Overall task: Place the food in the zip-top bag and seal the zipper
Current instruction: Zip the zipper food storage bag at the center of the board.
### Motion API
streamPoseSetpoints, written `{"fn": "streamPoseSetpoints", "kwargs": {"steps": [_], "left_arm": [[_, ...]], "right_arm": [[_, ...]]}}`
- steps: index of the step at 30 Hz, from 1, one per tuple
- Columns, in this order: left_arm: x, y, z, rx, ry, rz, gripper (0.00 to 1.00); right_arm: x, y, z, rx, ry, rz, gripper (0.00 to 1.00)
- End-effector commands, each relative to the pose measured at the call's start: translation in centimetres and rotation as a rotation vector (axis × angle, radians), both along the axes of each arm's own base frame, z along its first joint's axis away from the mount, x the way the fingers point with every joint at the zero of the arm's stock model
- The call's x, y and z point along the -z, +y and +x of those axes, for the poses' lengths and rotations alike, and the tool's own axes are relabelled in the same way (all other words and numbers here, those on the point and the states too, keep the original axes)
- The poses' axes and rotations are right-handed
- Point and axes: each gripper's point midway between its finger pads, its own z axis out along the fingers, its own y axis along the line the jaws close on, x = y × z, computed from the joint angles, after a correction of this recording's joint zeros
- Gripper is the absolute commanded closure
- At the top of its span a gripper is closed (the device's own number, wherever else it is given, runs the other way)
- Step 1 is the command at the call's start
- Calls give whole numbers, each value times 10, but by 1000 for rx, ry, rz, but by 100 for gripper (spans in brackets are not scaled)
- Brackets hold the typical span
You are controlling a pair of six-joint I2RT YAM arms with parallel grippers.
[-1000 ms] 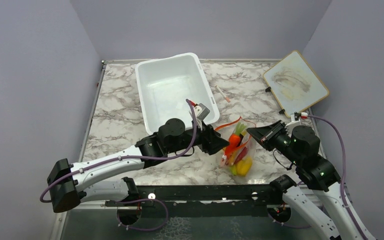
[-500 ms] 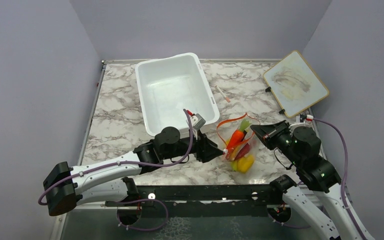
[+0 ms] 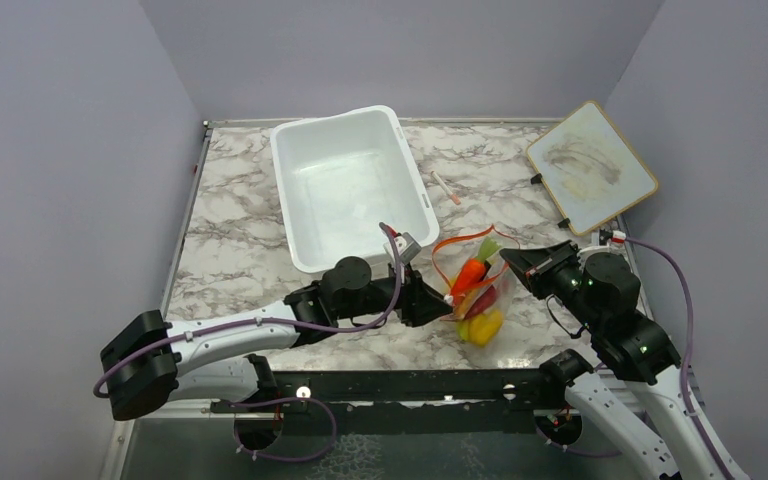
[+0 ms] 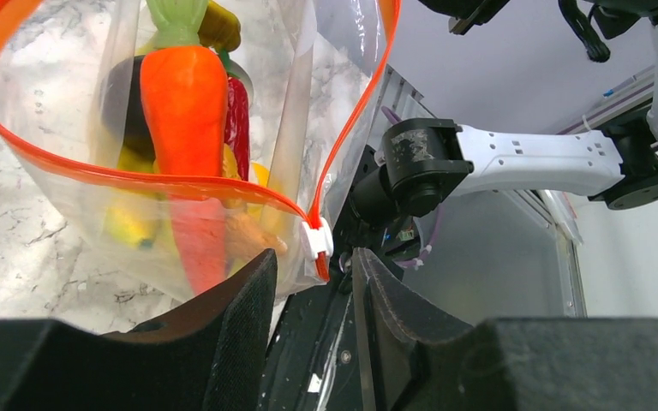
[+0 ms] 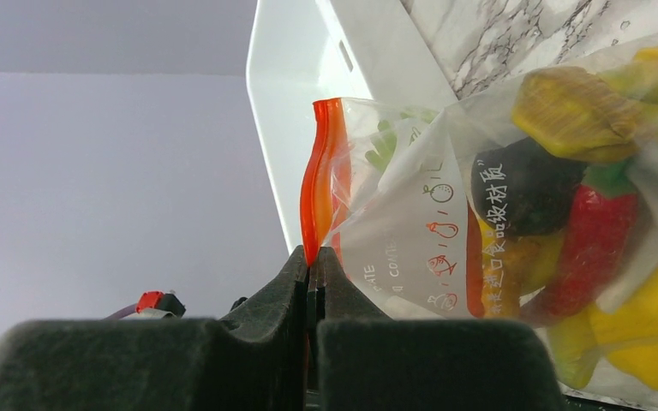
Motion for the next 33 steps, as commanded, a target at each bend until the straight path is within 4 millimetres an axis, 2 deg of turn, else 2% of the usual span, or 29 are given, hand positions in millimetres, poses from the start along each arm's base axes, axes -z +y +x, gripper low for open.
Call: {"fn": "streamPoseSetpoints", "kwargs": {"steps": [1, 11, 12, 14, 16, 26, 33], "left_arm": [[-8, -10, -7, 40, -9, -48, 62], [-3, -12, -6, 16, -22, -40, 72], [-3, -11, -6, 13, -26, -40, 75], [-2, -10, -6, 8, -30, -38, 90], [-3, -8, -6, 4, -38, -40, 100], [-8, 0, -6, 2, -108, -48, 100], [-9, 1, -6, 8, -139, -45, 100]], "right_arm": [[-25, -3, 7, 37, -79, 51, 99], [-20, -3, 6, 36, -69, 51, 99], [-20, -3, 6, 35, -68, 50, 99], [-19, -3, 6, 34, -65, 50, 99], [-16, -2, 6, 32, -58, 48, 99], [-11, -4, 4, 36, -47, 35, 99], [-17, -9, 0, 27, -72, -35, 85]]}}
